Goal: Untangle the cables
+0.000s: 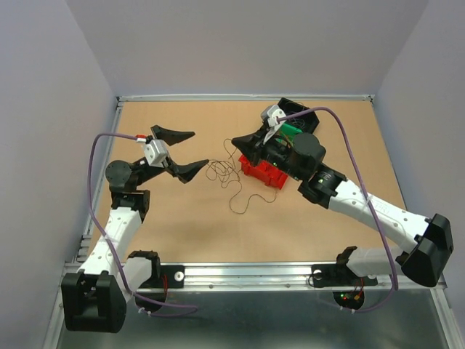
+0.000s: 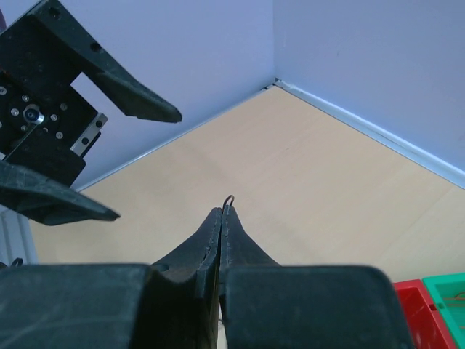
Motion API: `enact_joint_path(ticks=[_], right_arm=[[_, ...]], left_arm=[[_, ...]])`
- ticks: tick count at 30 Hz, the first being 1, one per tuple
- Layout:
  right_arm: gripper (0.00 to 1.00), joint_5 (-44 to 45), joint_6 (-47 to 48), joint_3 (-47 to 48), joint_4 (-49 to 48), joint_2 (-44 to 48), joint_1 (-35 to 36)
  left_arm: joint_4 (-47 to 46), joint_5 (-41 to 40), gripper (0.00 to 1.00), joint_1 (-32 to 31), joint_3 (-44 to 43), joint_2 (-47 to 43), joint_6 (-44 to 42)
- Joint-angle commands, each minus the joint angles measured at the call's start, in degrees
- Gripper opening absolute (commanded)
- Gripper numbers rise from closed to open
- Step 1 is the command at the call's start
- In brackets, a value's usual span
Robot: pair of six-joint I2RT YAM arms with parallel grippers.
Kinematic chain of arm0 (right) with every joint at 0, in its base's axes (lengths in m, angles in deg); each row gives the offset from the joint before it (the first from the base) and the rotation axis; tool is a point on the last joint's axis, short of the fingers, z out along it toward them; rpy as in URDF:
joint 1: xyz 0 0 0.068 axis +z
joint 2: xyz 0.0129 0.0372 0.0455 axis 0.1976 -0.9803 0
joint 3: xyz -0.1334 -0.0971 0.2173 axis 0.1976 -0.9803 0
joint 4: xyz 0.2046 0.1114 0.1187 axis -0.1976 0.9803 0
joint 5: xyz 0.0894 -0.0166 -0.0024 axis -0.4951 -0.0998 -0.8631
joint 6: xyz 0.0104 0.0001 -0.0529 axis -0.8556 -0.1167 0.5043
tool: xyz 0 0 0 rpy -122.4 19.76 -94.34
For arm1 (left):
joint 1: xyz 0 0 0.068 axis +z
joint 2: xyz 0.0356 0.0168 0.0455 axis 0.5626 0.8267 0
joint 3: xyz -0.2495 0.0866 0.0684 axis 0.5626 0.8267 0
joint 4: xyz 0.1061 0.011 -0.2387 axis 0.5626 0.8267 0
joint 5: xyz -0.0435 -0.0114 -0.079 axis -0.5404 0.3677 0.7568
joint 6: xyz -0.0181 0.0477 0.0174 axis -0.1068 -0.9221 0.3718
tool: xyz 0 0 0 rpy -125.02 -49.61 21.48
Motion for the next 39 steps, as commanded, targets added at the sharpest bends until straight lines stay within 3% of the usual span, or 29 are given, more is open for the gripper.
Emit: enact_joint_path(ticks=[1,15,24,26,29,30,31,32,33,37,39], right_arm=[[0.0,0.6,0.73,4.71,0.11,1.65,0.33],[0.0,-5.82,-1.29,8.49,0.37,-1.07,0.33],[0.01,-11.18,-2.26,9.45,0.46,-4.67,0.33],[0.01,-12.05,-2.26,9.37,0.37,-5.2,0.33],[0.01,-12.76,-2.26,9.45,0.37,-6.08,0.24],[0.0,-12.76,-2.08,9.45,0.28,-6.34,0.24],[0.01,-12.76,-1.99,9.19,0.28,-6.52,0.24],[0.01,-12.5,-1.82,8.93,0.19,-6.52,0.33],[0.09,-12.32,-1.64,8.4,0.11,-6.35,0.33],[0.63,-8.91,-1.38,0.6,-5.31,-3.37,0.33],[0.7,-4.43,-1.9,-7.31,-9.28,-1.96,0.33]], left_arm=[[-6.43,9.76,0.99,-0.65,1.07,0.08,0.28],[-5.82,7.67,0.95,-6.27,-2.27,11.15,0.89],[-5.82,8.72,0.77,-10.49,-4.03,15.11,2.82],[-5.82,8.55,0.66,-11.19,-4.03,15.28,2.82],[-5.82,7.23,0.28,-12.07,-4.29,16.43,2.47],[-5.82,6.88,0.08,-12.33,-4.56,16.86,2.47],[-5.73,5.31,0.0,-12.34,-4.65,17.3,2.99],[-5.64,5.03,0.0,-12.25,-4.65,17.39,3.17],[-5.38,5.03,0.0,-12.25,-4.73,17.31,2.74],[1.01,4.5,0.0,-12.25,-5.09,13.54,-1.04],[2.96,4.5,0.0,-12.25,-5.17,11.61,-1.57]])
